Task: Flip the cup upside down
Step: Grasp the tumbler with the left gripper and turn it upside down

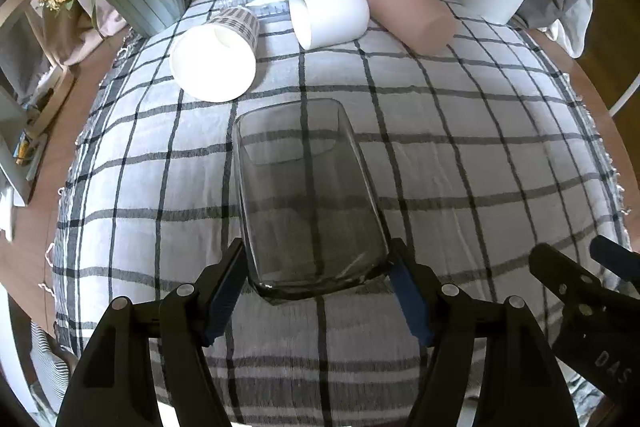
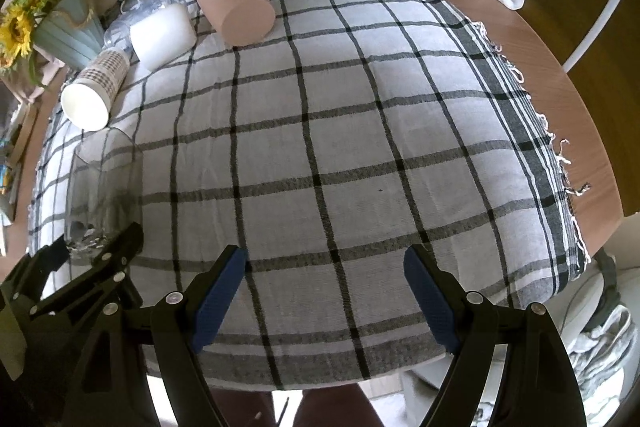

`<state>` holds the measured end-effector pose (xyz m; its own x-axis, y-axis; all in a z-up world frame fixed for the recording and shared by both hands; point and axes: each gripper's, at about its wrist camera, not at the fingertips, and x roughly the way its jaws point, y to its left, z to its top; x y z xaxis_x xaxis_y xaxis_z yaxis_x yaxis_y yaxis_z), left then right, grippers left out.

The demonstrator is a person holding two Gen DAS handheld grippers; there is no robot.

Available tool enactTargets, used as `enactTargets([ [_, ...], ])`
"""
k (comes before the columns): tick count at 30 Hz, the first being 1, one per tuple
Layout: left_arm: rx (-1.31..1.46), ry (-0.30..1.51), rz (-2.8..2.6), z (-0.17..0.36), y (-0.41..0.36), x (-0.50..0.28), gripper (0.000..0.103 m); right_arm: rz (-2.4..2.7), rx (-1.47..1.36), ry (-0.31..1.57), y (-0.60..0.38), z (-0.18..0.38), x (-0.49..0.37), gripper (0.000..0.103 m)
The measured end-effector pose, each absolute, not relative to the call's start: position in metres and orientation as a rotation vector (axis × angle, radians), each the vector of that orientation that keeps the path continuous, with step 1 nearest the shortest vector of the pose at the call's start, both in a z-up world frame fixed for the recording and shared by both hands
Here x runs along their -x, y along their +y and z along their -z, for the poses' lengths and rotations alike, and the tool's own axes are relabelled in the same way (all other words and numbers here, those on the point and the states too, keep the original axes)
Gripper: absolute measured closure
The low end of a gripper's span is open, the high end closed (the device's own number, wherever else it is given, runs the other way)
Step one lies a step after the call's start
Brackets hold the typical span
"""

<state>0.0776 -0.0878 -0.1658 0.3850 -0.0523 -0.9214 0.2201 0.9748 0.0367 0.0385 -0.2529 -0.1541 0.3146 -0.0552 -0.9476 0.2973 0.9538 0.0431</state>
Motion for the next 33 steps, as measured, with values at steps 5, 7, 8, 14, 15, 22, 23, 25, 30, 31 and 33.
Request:
enactTargets([
  [5, -0.134, 1.168, 0.212, 0.149, -0.084, -0.076, 0.035, 0.215, -0.254, 1.201, -0.249, 0.141, -0.038, 0.021],
  [7, -0.126, 1.166, 0.218, 0.145, -0.082, -0.078, 0.035, 0.206, -0.267, 1.186, -0.248, 0.135, -0.039, 0.021],
  [8, -0.124, 1.164, 0.22, 0.143, -0.082, -0.08, 0.035, 0.203, -0.269, 1.181, -0.248, 0.133, -0.04, 0.021],
  [14, -0.104, 1.151, 0.244, 0.135, -0.08, -0.093, 0.035, 0.202, -0.276, 1.144, -0.245, 0.123, -0.049, 0.021],
  [15, -0.099, 1.147, 0.248, 0.133, -0.079, -0.095, 0.035, 0.203, -0.28, 1.14, -0.244, 0.122, -0.052, 0.021],
  [22, -0.094, 1.108, 0.255, 0.125, -0.077, -0.117, 0.035, 0.208, -0.287, 1.121, -0.243, 0.117, -0.065, 0.021],
  [23, -0.092, 1.105, 0.258, 0.124, -0.077, -0.12, 0.036, 0.211, -0.287, 1.117, -0.242, 0.116, -0.066, 0.021],
  [25, -0.083, 1.101, 0.264, 0.124, -0.075, -0.128, 0.036, 0.219, -0.288, 1.111, -0.242, 0.115, -0.07, 0.021],
  [30, -0.09, 1.094, 0.284, 0.123, -0.077, -0.143, 0.036, 0.237, -0.289, 1.1, -0.241, 0.113, -0.078, 0.021],
  [31, -0.089, 1.094, 0.287, 0.123, -0.077, -0.146, 0.036, 0.24, -0.289, 1.1, -0.241, 0.113, -0.08, 0.021],
  [33, -0.089, 1.098, 0.287, 0.124, -0.077, -0.15, 0.036, 0.247, -0.291, 1.101, -0.241, 0.113, -0.082, 0.021],
])
